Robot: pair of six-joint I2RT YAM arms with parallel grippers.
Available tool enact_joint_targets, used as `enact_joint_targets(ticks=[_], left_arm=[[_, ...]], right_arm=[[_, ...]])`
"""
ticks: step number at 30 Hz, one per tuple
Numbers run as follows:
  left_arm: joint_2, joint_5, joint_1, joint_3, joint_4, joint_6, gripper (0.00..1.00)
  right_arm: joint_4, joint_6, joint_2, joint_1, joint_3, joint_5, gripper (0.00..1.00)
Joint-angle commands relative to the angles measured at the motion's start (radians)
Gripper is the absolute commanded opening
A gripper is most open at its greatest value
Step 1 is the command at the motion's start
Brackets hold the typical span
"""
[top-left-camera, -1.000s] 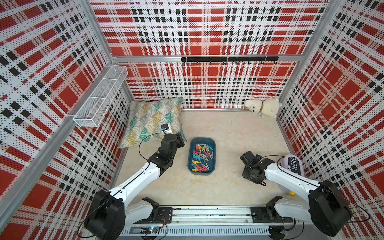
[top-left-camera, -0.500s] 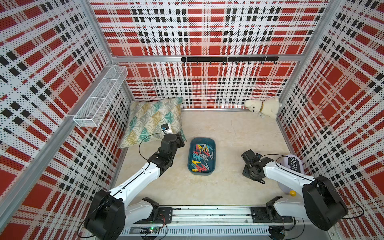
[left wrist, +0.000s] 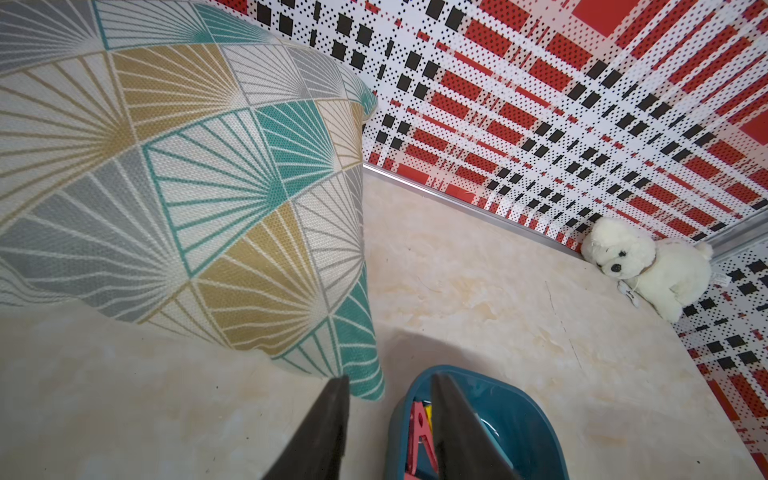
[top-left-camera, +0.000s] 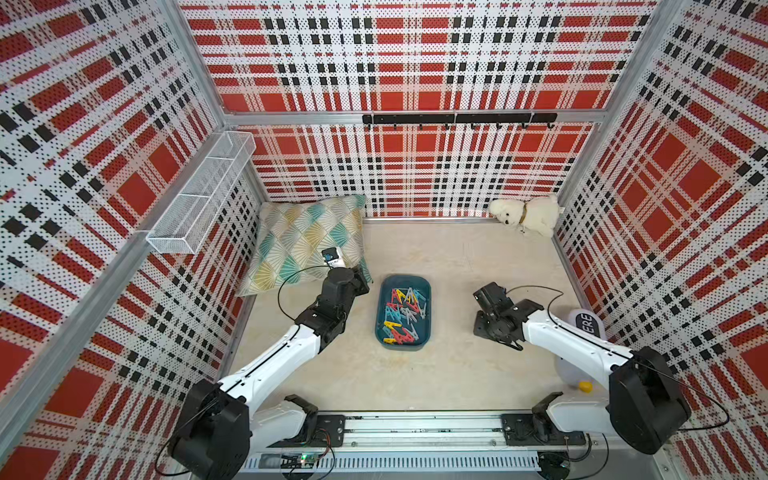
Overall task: Put the clothespins into the storage box
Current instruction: Pick up the clothespin from the center of the board, then place the clothespin in the storage box.
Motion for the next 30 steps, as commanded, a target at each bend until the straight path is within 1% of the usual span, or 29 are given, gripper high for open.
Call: enact_joint_targets(ticks=[1, 4, 8, 15, 18, 21, 24, 25, 28, 30], left_arm=[[0.033, 0.013, 0.006, 0.038, -0.002, 0.000, 0.39], [0.063, 0.010, 0.007, 0.052, -0.007, 0.000, 0.39], [0.082, 0.015, 0.019, 0.063, -0.012, -0.008, 0.39], [0.052, -0.007, 0.036, 0.070, -0.044, -0.013, 0.39], [0.030, -0.019, 0.037, 0.066, -0.064, -0.014, 0.39], [0.008, -0.022, 0.038, 0.055, -0.071, -0.020, 0.39], [-0.010, -0.029, 0.039, 0.053, -0.092, -0.020, 0.39], [-0.018, -0.035, 0.038, 0.053, -0.098, -0.019, 0.39], [-0.042, -0.049, 0.039, 0.045, -0.106, -0.018, 0.39], [-0.047, -0.050, 0.039, 0.043, -0.106, -0.018, 0.39]], right_arm=[[-0.046, -0.070, 0.051, 0.110, 0.158, 0.013, 0.03], [-0.092, -0.120, 0.136, 0.218, 0.312, 0.018, 0.03], [-0.090, -0.179, 0.275, 0.302, 0.465, -0.026, 0.03], [0.008, -0.256, 0.498, 0.315, 0.617, -0.086, 0.04], [0.036, -0.269, 0.594, 0.314, 0.681, -0.120, 0.04], [0.038, -0.269, 0.673, 0.314, 0.748, -0.112, 0.04], [0.014, -0.269, 0.727, 0.312, 0.799, -0.103, 0.04], [0.008, -0.300, 0.735, 0.313, 0.801, -0.102, 0.03], [0.010, -0.313, 0.703, 0.315, 0.750, -0.119, 0.03], [0.012, -0.331, 0.651, 0.316, 0.693, -0.145, 0.03]])
